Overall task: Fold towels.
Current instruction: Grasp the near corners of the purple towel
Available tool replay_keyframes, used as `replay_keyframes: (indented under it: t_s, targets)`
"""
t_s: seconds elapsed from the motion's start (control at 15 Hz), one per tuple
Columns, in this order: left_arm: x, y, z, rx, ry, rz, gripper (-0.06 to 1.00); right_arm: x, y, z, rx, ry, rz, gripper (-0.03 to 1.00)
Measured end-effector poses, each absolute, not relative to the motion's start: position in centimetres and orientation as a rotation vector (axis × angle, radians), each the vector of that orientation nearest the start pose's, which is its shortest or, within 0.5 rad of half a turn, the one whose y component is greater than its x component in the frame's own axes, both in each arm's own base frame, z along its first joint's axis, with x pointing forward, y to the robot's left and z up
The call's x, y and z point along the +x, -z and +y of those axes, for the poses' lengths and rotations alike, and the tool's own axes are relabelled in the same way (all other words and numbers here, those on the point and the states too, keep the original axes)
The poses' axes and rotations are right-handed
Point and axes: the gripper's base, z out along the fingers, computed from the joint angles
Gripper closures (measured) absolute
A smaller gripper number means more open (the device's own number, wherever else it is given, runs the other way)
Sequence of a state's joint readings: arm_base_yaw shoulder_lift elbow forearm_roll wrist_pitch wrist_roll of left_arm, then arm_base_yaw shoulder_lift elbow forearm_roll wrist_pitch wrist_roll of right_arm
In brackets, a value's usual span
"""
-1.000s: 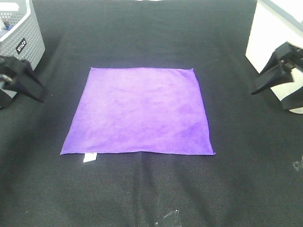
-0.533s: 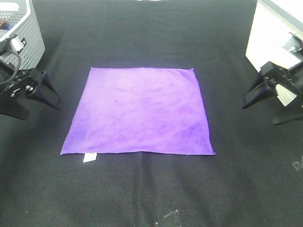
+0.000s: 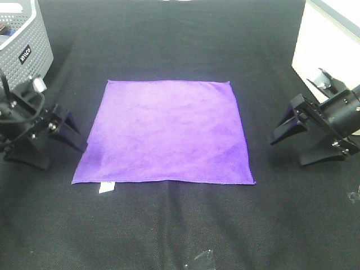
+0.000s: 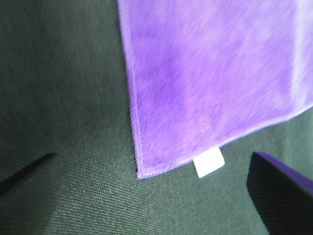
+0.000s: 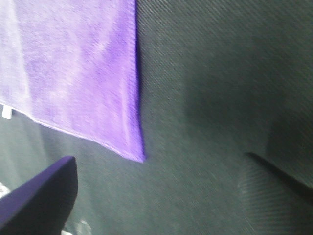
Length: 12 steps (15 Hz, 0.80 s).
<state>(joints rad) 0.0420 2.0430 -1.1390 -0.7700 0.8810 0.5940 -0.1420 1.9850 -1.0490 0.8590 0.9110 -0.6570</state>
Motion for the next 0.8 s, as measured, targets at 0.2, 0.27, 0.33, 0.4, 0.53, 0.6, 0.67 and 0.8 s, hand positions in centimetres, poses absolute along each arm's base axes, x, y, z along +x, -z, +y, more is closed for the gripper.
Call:
replay_keyframes:
  t_s: [0.2, 0.27, 0.33, 0.4, 0.53, 0.6, 0.67, 0.8]
  targets:
    - [35.5, -10.4, -3.5, 0.006, 0.879, 2.986, 0.02, 34.0, -11.4, 0.8, 0.146, -0.983, 2.889, 0.12]
    - [35.5, -10.3, -3.5, 0.013, 0.884, 2.993, 0.02, 34.0, -11.1, 0.8, 0.154, -0.989, 2.890, 0.12]
    - [35.5, -10.2, -3.5, 0.017, 0.891, 2.997, 0.02, 34.0, -10.7, 0.8, 0.155, -0.983, 2.895, 0.12]
    - [35.5, -10.2, -3.5, 0.018, 0.894, 2.999, 0.02, 34.1, -10.3, 0.7, 0.162, -0.981, 2.892, 0.12]
    - [35.5, -10.0, -3.5, 0.018, 0.898, 3.002, 0.02, 34.2, -9.5, 0.9, 0.180, -1.006, 2.902, 0.12]
    - [35.5, -10.0, -3.5, 0.013, 0.904, 3.004, 0.02, 34.2, -9.2, 1.3, 0.162, -1.013, 2.910, 0.12]
    - [35.6, -9.9, -3.5, 0.006, 0.910, 3.004, 0.03, 34.3, -9.0, 2.0, 0.135, -1.024, 2.919, 0.12]
    - [35.6, -9.9, -3.4, 0.007, 0.918, 3.004, 0.03, 34.3, -8.8, 3.8, 0.063, -1.027, 2.939, 0.13]
